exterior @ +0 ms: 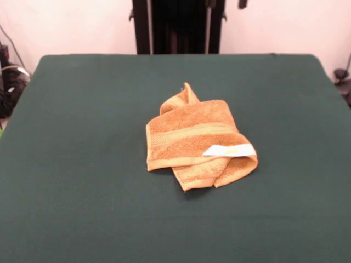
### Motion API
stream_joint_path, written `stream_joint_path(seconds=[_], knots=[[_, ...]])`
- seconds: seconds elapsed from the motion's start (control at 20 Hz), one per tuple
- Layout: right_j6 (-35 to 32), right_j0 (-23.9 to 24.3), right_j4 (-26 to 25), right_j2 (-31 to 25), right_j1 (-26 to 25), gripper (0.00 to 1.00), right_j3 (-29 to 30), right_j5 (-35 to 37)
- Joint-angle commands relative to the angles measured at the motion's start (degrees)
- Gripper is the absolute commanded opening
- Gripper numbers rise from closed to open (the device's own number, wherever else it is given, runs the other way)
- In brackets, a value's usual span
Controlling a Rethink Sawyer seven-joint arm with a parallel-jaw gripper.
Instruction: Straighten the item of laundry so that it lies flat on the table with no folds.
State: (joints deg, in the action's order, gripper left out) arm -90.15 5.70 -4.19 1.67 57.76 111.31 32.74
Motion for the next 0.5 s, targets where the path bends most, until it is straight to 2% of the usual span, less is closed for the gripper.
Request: stream_joint_path(seconds=[0.05, 0.25, 0.5], knots=[[-2.9, 2.4, -2.6, -4.4, -8.8, 1.00, -5.2, -1.8], [-1.1, 4.8, -2.8, -6.8, -11.3, 1.00, -7.4, -2.3], [2.1, 5.3, -6.1, -7.4, -13.4, 1.00, -11.8, -1.8]])
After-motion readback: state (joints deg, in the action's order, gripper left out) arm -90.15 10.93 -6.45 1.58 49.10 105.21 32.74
